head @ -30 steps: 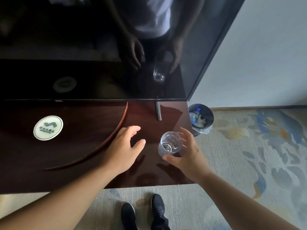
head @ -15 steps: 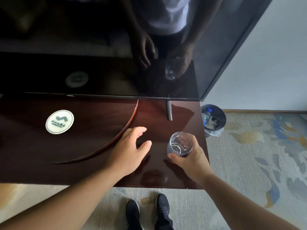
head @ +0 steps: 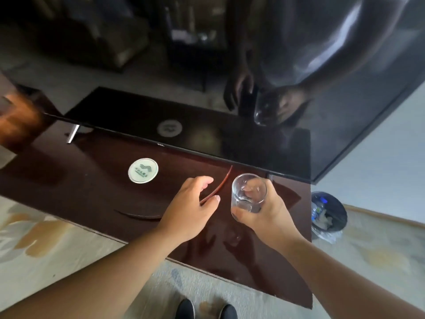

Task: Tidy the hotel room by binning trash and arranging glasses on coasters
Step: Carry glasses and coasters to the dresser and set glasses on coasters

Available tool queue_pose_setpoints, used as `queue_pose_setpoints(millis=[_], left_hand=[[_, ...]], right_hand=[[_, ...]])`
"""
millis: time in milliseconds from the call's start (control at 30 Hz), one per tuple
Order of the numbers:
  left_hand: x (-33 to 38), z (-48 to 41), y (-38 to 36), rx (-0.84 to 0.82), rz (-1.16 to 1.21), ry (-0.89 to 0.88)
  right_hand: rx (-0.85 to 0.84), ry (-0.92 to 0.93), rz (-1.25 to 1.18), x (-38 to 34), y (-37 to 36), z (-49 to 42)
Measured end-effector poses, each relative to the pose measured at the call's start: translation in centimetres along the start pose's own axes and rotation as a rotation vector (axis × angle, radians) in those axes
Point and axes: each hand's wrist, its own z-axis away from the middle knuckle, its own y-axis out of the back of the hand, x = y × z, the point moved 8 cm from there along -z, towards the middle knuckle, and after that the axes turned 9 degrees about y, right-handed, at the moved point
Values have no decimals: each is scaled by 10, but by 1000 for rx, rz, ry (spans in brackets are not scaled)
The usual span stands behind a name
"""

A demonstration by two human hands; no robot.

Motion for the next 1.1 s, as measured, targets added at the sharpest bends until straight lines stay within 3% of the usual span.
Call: queue_pose_setpoints(millis=[400, 633, 1100], left_hand=[[1, 17, 123, 292, -25, 62], [-27, 11, 172, 338, 9, 74], [-118, -64, 239, 126, -35, -59]], right_hand=[[-103, 218, -27, -111, -33, -42], [-119, 239, -5, -145, -61, -58], [-3, 61, 48, -166, -157, -88]])
